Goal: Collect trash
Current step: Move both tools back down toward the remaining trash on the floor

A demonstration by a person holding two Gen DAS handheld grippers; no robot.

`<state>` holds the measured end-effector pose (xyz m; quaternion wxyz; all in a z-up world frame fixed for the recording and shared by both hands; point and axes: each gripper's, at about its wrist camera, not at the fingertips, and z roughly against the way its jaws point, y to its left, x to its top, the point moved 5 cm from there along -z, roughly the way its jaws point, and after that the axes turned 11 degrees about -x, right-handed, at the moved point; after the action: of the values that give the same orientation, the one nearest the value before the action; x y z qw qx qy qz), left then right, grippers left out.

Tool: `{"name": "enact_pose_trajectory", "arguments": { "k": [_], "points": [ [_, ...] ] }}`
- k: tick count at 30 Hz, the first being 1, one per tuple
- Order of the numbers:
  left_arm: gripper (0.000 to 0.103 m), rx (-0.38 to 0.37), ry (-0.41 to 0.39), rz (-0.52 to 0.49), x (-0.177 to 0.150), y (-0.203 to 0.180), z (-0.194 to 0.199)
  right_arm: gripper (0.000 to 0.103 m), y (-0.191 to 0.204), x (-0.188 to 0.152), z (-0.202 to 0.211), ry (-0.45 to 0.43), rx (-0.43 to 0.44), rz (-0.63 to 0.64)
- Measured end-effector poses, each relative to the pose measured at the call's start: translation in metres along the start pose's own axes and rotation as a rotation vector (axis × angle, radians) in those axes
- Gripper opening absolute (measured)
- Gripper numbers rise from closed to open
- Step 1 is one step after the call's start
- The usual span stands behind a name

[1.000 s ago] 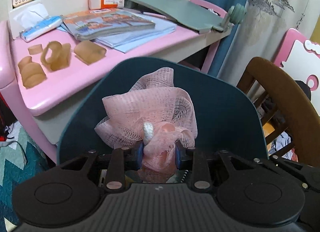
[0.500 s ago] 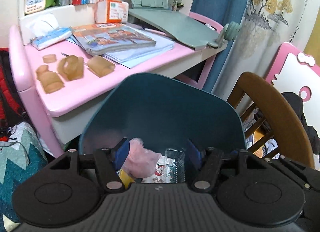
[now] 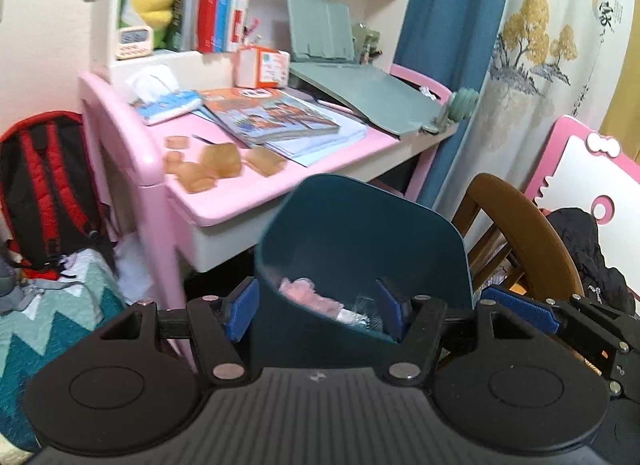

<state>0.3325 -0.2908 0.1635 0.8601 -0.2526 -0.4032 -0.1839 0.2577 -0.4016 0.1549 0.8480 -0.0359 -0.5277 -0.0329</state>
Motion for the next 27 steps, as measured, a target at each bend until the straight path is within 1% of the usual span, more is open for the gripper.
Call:
{"name": "enact_pose_trajectory", "arguments": {
  "k": [6,9,12,15,16,19,23,27],
  "points": [
    [0.063,0.044,-0.045,0.02,-0.017,0.026,0.053,0.049,0.04,0.001,0.023,-0.019,0.064,0.037],
    [0.069,0.066,-0.067,0.036,-0.03,0.043,0.078,0.05,0.066,-0.002,0.032,-0.022,0.106,0.059],
    [0.071,0.083,-0.078,0.04,-0.046,0.061,0.104,0.051,0.093,-0.008,0.038,-0.017,0.148,0.086],
    [0.079,0.116,-0.086,0.056,-0.069,0.085,0.13,0.052,0.123,-0.017,0.039,-0.004,0.191,0.123],
    [0.08,0.123,-0.091,0.062,-0.077,0.093,0.139,0.052,0.133,-0.021,0.04,0.002,0.2,0.138],
    [0.081,0.153,-0.093,0.101,-0.104,0.122,0.16,0.052,0.162,-0.036,0.036,0.021,0.234,0.183],
    [0.081,0.181,-0.075,0.164,-0.142,0.161,0.184,0.053,0.197,-0.06,0.025,0.062,0.286,0.222],
    [0.081,0.219,-0.049,0.208,-0.178,0.2,0.199,0.053,0.231,-0.092,0.006,0.132,0.355,0.25]
  ]
}}
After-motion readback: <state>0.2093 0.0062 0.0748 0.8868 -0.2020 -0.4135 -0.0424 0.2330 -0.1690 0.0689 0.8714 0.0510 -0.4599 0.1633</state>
